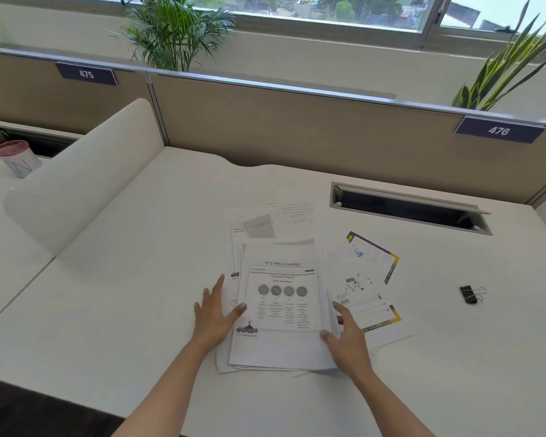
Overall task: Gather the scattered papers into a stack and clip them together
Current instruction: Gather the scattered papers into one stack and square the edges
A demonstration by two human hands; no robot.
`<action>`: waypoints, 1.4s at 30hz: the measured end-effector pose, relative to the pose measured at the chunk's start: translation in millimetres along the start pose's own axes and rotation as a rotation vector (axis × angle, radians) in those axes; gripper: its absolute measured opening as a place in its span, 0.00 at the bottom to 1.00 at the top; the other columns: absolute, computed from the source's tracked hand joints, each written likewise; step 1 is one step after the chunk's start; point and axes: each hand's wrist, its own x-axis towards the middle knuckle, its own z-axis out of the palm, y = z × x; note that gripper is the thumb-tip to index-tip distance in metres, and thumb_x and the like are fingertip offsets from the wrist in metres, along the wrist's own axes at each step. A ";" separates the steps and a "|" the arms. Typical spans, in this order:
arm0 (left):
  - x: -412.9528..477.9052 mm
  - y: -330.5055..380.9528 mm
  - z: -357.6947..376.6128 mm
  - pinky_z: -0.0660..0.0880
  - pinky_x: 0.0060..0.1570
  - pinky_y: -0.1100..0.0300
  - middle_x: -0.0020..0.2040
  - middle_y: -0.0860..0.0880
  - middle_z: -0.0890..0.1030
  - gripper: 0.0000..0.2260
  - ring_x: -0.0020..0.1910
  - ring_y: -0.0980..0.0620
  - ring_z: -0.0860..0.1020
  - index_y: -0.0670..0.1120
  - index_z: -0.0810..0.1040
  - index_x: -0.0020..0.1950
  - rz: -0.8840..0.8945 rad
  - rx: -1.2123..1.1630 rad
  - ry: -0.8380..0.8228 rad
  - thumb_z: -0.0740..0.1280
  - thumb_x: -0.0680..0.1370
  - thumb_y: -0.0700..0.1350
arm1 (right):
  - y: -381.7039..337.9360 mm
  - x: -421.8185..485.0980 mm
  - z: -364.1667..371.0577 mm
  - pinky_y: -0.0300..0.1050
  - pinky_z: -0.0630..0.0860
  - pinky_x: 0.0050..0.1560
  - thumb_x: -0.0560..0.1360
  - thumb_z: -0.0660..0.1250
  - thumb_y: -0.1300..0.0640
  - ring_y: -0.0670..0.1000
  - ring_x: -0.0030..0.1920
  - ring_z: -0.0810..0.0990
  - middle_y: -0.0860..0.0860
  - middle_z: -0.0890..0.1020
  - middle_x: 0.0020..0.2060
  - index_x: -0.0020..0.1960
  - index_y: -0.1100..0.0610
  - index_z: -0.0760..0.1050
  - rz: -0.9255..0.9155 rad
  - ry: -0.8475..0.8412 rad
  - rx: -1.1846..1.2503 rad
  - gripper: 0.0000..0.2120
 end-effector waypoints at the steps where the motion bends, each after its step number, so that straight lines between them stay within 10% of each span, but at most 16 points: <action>1: -1.9 3.3 2.2 0.41 0.75 0.47 0.79 0.48 0.55 0.39 0.78 0.47 0.46 0.54 0.46 0.78 -0.017 -0.007 0.035 0.65 0.75 0.60 | -0.5 -2.3 3.7 0.48 0.73 0.59 0.73 0.70 0.63 0.54 0.61 0.75 0.54 0.77 0.59 0.71 0.49 0.65 -0.006 -0.019 0.006 0.30; 8: -25.6 31.5 29.9 0.59 0.70 0.45 0.77 0.41 0.53 0.49 0.74 0.39 0.53 0.42 0.47 0.77 -0.312 0.093 0.184 0.71 0.69 0.62 | 1.0 -10.1 16.0 0.42 0.78 0.50 0.73 0.69 0.62 0.47 0.49 0.80 0.46 0.80 0.50 0.67 0.52 0.70 -0.055 -0.078 -0.003 0.24; 15: -20.9 39.8 28.6 0.59 0.68 0.49 0.75 0.41 0.52 0.51 0.71 0.37 0.56 0.42 0.47 0.77 -0.403 -0.074 0.130 0.77 0.66 0.55 | 22.1 -9.0 9.5 0.46 0.64 0.67 0.74 0.68 0.53 0.50 0.67 0.68 0.46 0.74 0.64 0.68 0.52 0.70 -0.219 -0.024 -0.325 0.24; 26: -13.0 41.1 23.4 0.79 0.47 0.52 0.54 0.42 0.82 0.20 0.50 0.43 0.81 0.39 0.77 0.58 -0.395 -0.444 0.093 0.75 0.69 0.42 | 39.9 -14.2 15.9 0.38 0.46 0.74 0.79 0.60 0.52 0.46 0.77 0.52 0.44 0.58 0.76 0.76 0.50 0.58 -0.274 -0.083 -0.375 0.27; 33: -22.4 42.2 29.0 0.68 0.28 0.64 0.45 0.49 0.80 0.12 0.34 0.57 0.76 0.47 0.74 0.53 -0.268 -0.311 0.124 0.71 0.72 0.44 | 42.7 -14.1 16.7 0.38 0.45 0.74 0.80 0.59 0.51 0.45 0.77 0.51 0.44 0.57 0.77 0.77 0.49 0.56 -0.293 -0.076 -0.382 0.27; 42: -20.6 27.5 20.3 0.69 0.50 0.59 0.63 0.44 0.78 0.16 0.52 0.45 0.78 0.44 0.72 0.66 -0.227 -0.300 0.190 0.66 0.78 0.42 | 45.8 -8.2 5.5 0.42 0.47 0.76 0.80 0.58 0.47 0.47 0.77 0.50 0.43 0.58 0.76 0.77 0.50 0.55 -0.260 0.000 -0.374 0.28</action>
